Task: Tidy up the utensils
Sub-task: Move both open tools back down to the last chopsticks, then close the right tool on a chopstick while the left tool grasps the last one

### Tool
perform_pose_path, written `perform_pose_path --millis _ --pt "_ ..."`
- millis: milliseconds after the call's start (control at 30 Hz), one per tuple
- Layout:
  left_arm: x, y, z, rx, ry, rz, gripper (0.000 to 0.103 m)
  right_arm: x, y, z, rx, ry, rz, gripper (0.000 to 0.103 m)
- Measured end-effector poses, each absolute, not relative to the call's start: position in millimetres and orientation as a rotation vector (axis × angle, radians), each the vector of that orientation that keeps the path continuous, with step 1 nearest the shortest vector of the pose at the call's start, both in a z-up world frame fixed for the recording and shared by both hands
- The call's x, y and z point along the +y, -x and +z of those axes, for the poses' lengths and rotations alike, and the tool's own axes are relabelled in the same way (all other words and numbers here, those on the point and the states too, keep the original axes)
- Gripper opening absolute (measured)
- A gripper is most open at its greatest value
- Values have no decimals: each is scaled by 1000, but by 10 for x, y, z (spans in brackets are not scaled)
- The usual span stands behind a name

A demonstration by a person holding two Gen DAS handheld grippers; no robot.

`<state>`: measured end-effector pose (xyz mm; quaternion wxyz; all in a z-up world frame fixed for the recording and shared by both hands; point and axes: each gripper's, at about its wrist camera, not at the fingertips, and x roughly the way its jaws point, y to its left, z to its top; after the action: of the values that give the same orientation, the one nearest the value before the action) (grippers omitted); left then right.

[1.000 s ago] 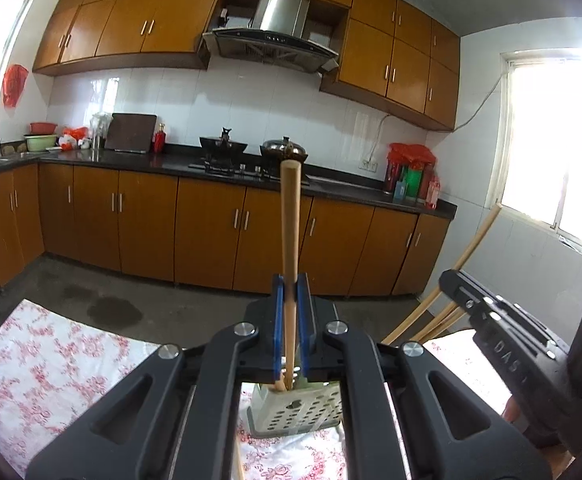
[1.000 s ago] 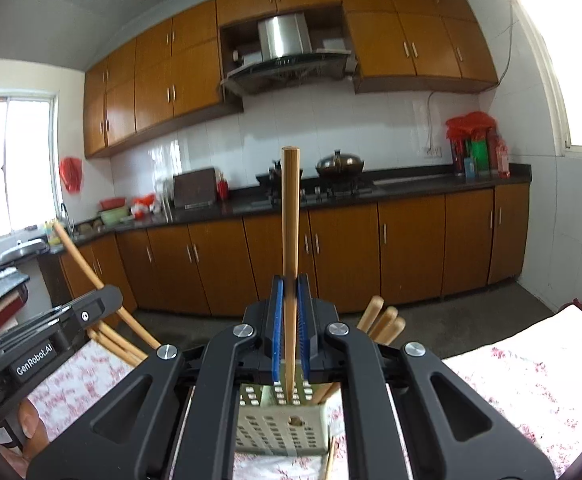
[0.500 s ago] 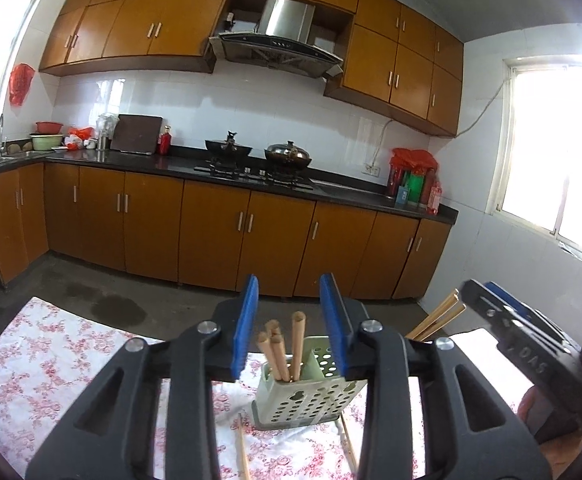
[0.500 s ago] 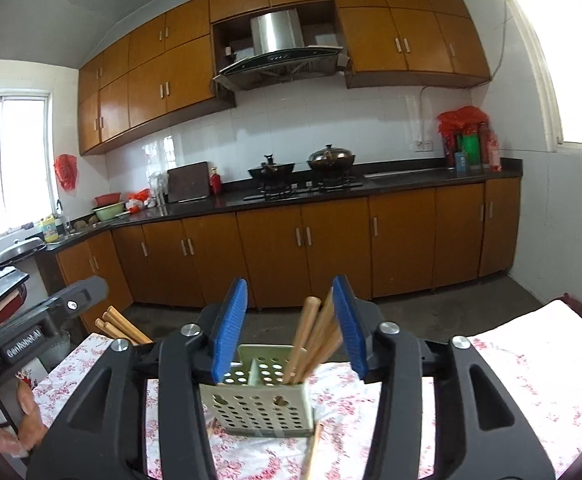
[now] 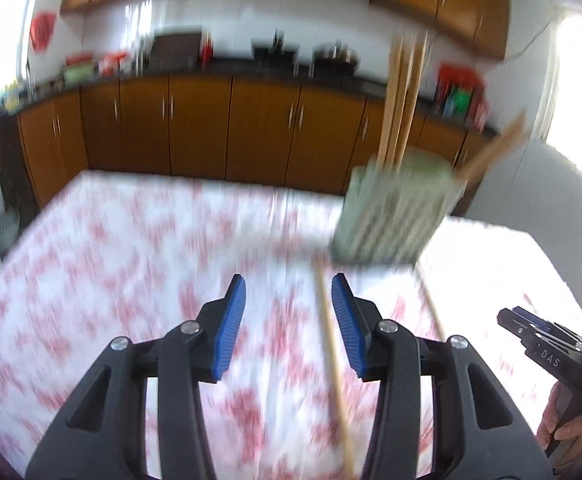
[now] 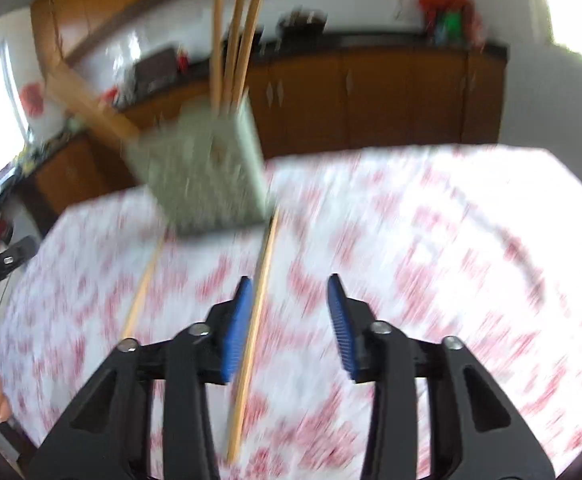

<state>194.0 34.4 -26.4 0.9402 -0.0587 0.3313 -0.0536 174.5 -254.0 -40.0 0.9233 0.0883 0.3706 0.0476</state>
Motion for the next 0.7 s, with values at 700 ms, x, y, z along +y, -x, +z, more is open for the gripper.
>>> perform_pose_path --millis 700 --pt "-253 -2002 -1038 906 -35 -141 21 -2583 -1774 -899 888 -182 52 8"
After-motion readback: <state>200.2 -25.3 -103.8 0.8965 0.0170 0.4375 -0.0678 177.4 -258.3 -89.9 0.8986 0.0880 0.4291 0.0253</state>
